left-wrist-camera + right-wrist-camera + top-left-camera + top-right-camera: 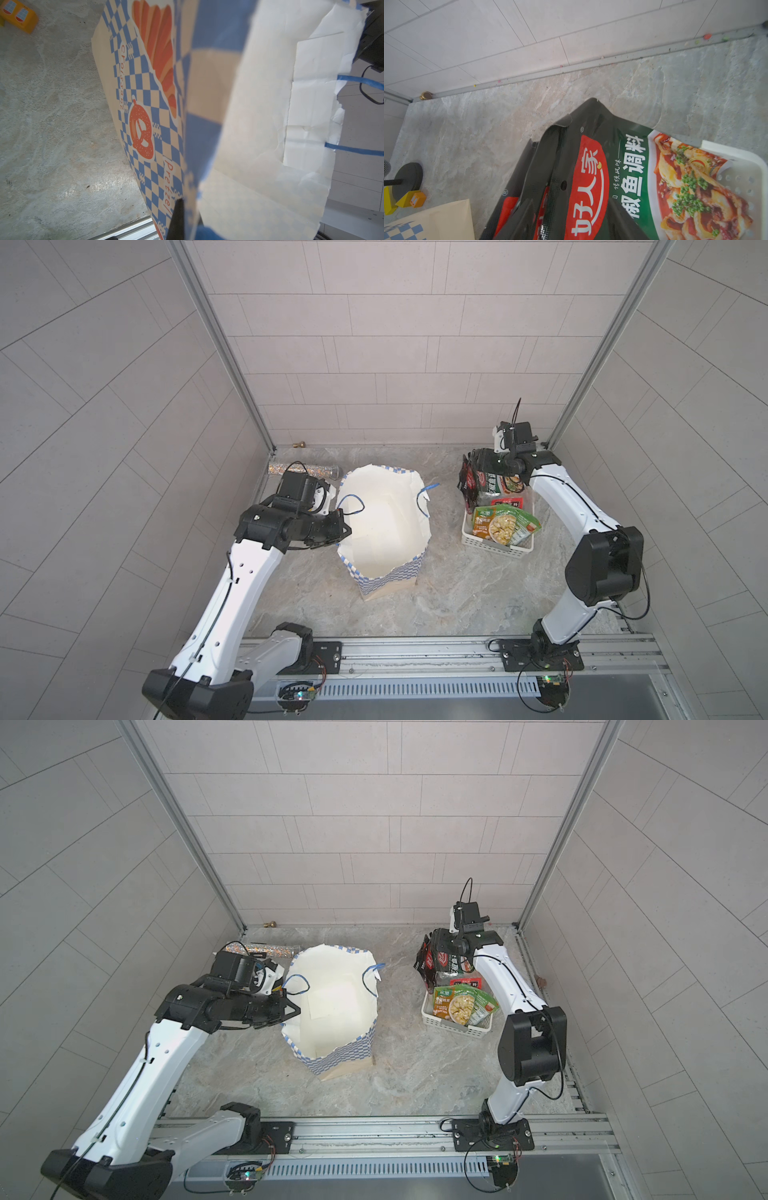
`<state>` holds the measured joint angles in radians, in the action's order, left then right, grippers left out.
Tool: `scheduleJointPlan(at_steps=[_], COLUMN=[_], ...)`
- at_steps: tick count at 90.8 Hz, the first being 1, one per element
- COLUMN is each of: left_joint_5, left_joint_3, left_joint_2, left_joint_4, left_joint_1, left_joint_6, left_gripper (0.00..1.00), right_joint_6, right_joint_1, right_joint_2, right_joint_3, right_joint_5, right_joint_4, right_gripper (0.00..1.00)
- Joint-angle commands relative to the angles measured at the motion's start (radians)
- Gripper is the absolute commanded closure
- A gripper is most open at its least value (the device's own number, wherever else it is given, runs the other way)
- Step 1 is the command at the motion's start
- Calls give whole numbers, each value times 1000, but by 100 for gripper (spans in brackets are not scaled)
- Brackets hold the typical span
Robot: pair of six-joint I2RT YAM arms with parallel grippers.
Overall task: Place the condiment packets inside the bag
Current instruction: Pick up the condiment packet from the storage box.
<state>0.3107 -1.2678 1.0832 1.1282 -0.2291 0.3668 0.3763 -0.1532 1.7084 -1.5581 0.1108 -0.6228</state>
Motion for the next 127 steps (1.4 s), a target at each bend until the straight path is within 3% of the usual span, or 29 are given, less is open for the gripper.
scheduleJointPlan(at_steps=[1,39,70,79,90,100,127], left_joint_5=[15,20,15,16,18,19,24], left_joint_3=[-7,-1,3,3,2,2,3], left_joint_2=[3,10,3,2,1,0,-8], left_joint_4=[-5,-10,-7,-6,-8,-7,-8], left_joint_1=[6,6,6,6,6,7,6], left_joint_6=[-16,-17,-18,-18,-16,-16,-16], left_gripper=[100,100,100,100,100,100,100], right_joint_6=[10,-57,-81,-99,-124,-153,-301], right_joint_1=[-9,-40,-36,-31,-32,-34,-38], right_joint_2=[-3,49,56,59,71,67,-191], right_joint_3=[0,11,12,10,1,-10,48], right_joint_5=[26,62,-173,-222,-271,-305,-407], right_joint_4=[-16,-82,-105,-88,-64,-65,-10], right_gripper=[43,39,49,56,71,100,100])
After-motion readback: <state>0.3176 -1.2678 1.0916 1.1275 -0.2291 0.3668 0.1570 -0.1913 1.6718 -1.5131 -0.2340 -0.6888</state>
